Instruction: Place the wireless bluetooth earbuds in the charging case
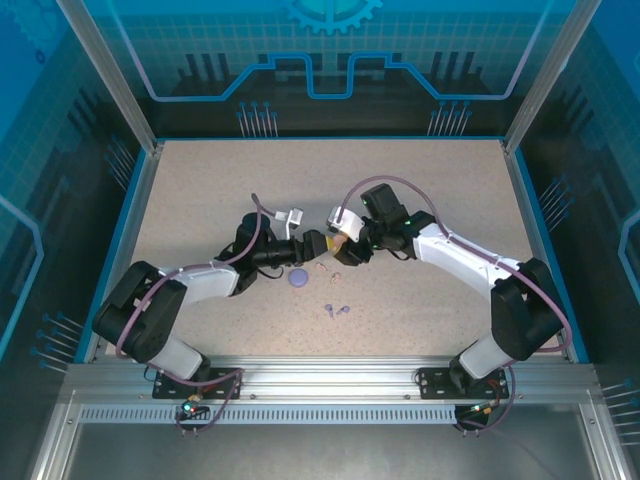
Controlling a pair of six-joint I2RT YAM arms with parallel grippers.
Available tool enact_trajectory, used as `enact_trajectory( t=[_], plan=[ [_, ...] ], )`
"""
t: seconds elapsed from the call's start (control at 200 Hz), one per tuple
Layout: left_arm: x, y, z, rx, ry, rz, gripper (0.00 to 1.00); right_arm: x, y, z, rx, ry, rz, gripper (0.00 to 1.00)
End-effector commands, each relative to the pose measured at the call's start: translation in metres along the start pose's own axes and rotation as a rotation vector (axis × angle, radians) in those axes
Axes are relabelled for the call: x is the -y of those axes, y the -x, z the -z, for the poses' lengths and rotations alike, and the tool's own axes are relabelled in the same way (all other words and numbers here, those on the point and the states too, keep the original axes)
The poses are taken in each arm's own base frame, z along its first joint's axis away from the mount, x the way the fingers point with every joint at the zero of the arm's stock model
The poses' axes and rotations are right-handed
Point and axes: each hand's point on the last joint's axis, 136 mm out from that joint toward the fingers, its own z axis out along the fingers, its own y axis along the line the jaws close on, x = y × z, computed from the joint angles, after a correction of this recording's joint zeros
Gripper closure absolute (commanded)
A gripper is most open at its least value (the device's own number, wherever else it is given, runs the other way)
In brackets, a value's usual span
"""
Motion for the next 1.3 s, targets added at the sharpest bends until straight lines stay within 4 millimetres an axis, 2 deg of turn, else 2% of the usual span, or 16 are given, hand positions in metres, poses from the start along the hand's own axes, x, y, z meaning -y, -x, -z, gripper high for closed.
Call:
enact_trajectory(
  t=[0.0,0.63,1.061,1.296],
  plan=[
    [0.015,0.006,-0.007,-0.009,-0.046,-0.035,0.28,-0.008,0.012,0.006,0.035,0.018,0.014,0.52],
    [0.016,-0.009,-0.019,-0.101,-0.035,-0.063,0.49,-0.017,0.021,0.005,0.042,0.052,0.043,0.52],
    [0.023,-0.015,-0.021,-0.142,-0.062,-0.086,0.66,-0.013,0.025,0.005,0.039,0.047,0.042,0.51],
    [0.03,-0.013,-0.017,-0.122,-0.069,-0.127,0.68,-0.011,0.024,0.012,0.034,0.041,0.026,0.44]
  ],
)
